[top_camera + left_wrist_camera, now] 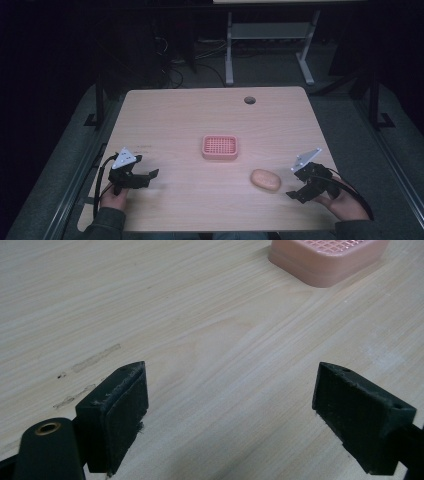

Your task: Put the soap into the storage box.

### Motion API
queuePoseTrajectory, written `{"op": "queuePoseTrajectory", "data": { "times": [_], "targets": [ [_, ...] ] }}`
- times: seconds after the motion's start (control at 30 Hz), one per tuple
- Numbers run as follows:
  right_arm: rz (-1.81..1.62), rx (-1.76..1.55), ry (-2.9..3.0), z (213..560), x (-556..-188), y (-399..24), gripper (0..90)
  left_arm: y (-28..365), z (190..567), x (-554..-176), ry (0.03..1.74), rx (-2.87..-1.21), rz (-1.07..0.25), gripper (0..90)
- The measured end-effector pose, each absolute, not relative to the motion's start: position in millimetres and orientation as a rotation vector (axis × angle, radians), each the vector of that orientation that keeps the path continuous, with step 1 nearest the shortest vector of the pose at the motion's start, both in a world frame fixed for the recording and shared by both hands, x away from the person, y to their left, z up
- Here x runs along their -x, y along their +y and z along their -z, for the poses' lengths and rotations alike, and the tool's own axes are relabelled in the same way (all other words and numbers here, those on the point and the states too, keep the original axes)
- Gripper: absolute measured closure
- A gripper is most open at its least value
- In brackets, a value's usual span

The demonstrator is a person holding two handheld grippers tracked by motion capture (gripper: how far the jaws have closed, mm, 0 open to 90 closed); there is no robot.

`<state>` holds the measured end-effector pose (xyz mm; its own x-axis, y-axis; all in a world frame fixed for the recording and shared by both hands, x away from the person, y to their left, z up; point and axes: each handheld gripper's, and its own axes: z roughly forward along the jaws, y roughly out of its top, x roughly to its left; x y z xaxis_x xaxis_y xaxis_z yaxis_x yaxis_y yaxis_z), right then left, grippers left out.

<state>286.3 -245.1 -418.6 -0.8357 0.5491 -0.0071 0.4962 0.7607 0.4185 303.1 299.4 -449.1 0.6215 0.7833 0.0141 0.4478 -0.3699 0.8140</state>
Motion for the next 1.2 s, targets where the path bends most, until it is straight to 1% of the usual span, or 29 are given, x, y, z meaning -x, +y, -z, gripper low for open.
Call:
{"op": "queuePoseTrajectory", "data": {
  "times": [0.6,0.87,1.2],
  "targets": [
    [-0.550,-0.672,2.896,408.7,-308.4,-199.5,24.0,299.5,448.9,-302.7,0.973,-2.005,-0.513,14.3],
    [-0.518,-0.642,2.922,410.2,-316.4,-188.3,24.2,299.8,449.1,-302.9,0.974,-2.006,-0.512,14.3],
    [-0.476,-0.643,2.968,420.2,-328.5,-174.2,24.6,300.4,448.8,-302.7,0.974,-2.009,-0.512,14.3]
  ]
}}
